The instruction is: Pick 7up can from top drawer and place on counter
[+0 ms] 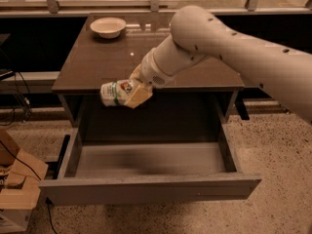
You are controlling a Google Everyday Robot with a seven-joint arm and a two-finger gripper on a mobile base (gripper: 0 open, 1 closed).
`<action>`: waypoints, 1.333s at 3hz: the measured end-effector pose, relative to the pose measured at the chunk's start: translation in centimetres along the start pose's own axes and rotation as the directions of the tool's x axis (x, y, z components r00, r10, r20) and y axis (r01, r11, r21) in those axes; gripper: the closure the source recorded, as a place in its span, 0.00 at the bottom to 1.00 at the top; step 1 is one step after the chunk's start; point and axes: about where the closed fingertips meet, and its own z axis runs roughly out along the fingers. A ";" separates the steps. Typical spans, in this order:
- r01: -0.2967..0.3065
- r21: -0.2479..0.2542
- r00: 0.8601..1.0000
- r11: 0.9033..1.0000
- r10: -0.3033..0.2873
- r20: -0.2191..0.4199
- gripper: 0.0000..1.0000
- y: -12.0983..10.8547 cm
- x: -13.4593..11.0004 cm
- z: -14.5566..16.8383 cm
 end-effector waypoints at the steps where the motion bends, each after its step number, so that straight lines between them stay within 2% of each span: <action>1: 0.059 -0.013 0.997 0.998 -0.060 -0.055 1.00 -4.6 -0.9 -0.1; 2: 0.071 -0.009 0.995 0.997 -0.072 -0.064 1.00 -9.2 -1.0 0.7; 3: 0.061 0.034 0.997 0.998 -0.060 -0.045 0.82 -12.9 -1.1 0.5; 4: 0.063 0.070 0.998 0.996 -0.061 -0.022 0.58 -15.4 -1.8 -0.2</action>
Offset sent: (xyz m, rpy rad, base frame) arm 0.1598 0.0085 0.0545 -0.0636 -0.0972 0.0302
